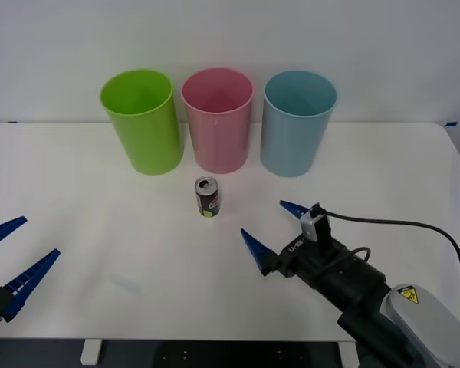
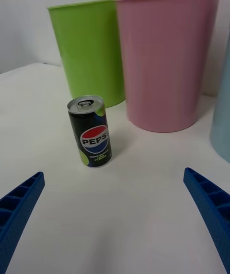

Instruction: Grasp the object on the table and drop it into the matching bin: aluminum can to the light blue bin, PET bottle to the pink bin.

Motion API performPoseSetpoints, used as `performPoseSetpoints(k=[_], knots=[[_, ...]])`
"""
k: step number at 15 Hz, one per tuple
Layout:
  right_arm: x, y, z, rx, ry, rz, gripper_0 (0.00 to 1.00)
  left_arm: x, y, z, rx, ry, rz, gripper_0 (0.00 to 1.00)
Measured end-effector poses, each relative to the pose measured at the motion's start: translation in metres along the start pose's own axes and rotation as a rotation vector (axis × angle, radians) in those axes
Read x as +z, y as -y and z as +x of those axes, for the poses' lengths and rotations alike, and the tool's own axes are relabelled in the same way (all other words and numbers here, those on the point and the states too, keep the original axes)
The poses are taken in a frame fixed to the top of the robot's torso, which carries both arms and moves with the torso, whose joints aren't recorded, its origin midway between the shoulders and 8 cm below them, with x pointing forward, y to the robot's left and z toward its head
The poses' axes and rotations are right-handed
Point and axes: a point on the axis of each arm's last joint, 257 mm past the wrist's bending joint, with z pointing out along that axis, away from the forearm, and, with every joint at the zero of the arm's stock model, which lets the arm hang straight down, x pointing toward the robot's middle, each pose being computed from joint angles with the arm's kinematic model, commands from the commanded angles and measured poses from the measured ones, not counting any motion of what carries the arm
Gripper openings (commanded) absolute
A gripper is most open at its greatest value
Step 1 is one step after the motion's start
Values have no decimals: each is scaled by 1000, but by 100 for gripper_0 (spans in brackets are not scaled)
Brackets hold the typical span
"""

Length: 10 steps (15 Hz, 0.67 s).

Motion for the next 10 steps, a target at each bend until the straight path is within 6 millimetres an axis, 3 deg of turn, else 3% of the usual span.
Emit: performPoseSetpoints(k=[10], knots=[[69,-17,11,2,-32,44,100,0,0,0,0,0,0,100]])
